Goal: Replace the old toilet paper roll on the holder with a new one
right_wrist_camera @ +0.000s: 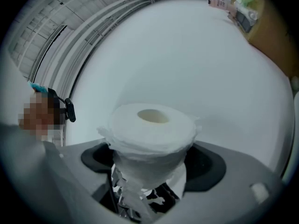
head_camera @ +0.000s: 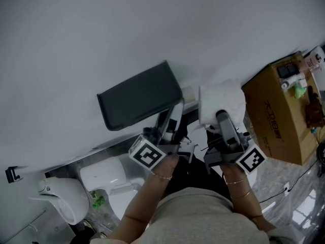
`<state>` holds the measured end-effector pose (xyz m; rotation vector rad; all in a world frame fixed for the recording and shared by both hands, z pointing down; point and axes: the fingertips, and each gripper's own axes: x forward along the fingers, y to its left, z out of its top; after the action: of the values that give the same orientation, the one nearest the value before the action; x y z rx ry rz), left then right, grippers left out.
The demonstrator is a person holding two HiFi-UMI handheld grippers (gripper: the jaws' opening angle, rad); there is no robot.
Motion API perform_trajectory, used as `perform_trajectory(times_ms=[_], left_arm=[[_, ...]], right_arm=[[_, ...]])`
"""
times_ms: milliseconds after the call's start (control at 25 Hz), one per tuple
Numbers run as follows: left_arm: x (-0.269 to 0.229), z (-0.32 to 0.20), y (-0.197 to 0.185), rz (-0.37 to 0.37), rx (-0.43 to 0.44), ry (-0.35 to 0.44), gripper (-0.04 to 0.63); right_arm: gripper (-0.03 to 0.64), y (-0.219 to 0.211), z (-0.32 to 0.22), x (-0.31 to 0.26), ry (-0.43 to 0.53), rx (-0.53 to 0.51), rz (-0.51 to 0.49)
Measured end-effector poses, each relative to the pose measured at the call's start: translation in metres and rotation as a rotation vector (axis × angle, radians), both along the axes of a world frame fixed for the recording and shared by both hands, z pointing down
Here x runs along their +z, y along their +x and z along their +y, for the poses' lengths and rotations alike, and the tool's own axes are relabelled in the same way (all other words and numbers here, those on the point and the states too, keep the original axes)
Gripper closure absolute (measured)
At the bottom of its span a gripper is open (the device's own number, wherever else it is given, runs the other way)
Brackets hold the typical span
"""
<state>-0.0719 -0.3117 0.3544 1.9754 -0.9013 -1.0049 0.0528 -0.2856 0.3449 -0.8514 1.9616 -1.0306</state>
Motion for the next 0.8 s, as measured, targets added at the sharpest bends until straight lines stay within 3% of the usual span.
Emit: perform_trajectory(times_ms=[320,800], left_arm=[[0.000,-0.005,0.020,-0.028,0.037,0.005,0.387],[-0.009,0.010,0.063,-0.032,0.163,0.032,0.387]], right_arm=[[0.181,0.018,0.003,-0.003,0.010,0.040,0.000],[0.182,0.052,0.027,-0.016,0.039,0.126,-0.007]])
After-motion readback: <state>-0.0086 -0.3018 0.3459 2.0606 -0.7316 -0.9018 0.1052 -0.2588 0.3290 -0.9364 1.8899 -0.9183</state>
